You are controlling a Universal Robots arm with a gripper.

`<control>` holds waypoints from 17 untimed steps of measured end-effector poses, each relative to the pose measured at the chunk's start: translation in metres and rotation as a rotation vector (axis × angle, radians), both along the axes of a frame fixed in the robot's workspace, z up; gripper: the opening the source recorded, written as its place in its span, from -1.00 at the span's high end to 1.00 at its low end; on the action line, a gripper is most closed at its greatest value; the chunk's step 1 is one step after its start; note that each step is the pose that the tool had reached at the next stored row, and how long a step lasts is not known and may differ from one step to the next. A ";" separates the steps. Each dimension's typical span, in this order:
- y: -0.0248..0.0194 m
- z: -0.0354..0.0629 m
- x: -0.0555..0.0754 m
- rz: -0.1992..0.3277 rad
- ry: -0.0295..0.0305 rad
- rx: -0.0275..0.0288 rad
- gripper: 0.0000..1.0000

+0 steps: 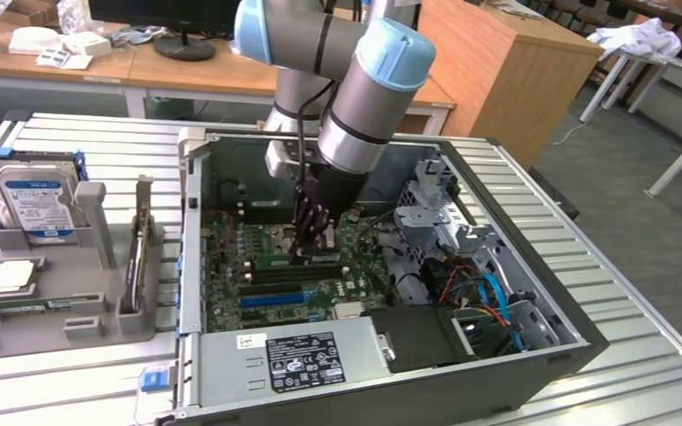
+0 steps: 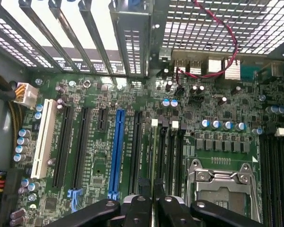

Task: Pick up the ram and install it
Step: 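Insert the ram into the slot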

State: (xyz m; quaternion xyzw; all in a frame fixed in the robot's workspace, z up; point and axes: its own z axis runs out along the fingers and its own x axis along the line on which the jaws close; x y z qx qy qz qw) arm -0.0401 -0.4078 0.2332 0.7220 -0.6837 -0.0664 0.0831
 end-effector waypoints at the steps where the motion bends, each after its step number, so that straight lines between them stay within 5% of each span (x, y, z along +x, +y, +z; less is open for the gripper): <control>1: 0.0000 0.0000 0.000 0.000 0.0000 0.0000 0.73; 17: -0.0001 -0.0076 -0.002 0.000 -0.0059 -0.0010 0.73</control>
